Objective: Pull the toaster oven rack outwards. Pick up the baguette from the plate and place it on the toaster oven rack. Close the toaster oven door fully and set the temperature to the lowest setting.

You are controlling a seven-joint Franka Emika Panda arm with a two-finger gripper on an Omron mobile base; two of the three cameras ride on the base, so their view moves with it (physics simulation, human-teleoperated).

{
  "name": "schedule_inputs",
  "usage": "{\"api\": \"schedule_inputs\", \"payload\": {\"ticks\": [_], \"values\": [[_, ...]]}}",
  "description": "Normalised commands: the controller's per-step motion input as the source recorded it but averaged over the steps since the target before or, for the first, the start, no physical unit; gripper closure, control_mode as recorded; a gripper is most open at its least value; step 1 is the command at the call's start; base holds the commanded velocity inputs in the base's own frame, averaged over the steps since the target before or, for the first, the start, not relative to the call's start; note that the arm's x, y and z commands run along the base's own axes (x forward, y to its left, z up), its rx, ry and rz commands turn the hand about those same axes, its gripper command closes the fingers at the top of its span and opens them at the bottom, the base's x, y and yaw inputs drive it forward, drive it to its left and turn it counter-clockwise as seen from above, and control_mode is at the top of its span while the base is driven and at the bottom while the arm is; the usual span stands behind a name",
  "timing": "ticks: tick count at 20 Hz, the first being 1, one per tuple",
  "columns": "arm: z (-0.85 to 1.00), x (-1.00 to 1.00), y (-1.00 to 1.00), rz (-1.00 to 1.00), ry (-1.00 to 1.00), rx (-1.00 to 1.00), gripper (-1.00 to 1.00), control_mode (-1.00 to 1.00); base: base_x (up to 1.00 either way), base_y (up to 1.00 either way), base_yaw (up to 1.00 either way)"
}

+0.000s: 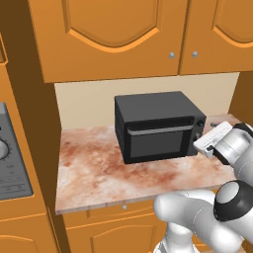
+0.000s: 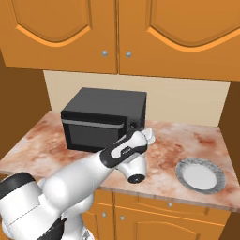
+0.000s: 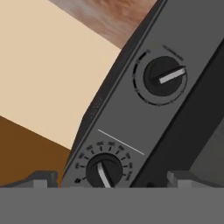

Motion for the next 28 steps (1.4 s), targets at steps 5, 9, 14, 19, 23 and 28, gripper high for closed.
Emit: {"api": "schedule_inputs", "payload": {"ticks": [5, 9, 14, 19, 23, 28], "values": [[0.01, 0.01, 0.0, 0.0, -0.02, 0.0, -1.0, -1.0, 0.0, 0.0, 0.0], [0.01, 0.0, 0.0, 0.0, -0.13, 0.0, -1.0, -1.0, 0.0, 0.0, 0.0], [0.01, 0.01, -0.01, 0.01, -0.12, -0.02, -1.0, -1.0, 0.0, 0.0, 0.0], [0.11, 0.01, -0.02, 0.0, -0.01, -0.03, -1.0, -1.0, 0.0, 0.0, 0.0], [0.23, 0.0, 0.0, 0.0, 0.01, -0.01, -1.0, -1.0, 0.0, 0.0, 0.0], [0.31, 0.01, -0.04, 0.0, 0.03, 0.0, -1.0, -1.0, 0.0, 0.0, 0.0]]}}
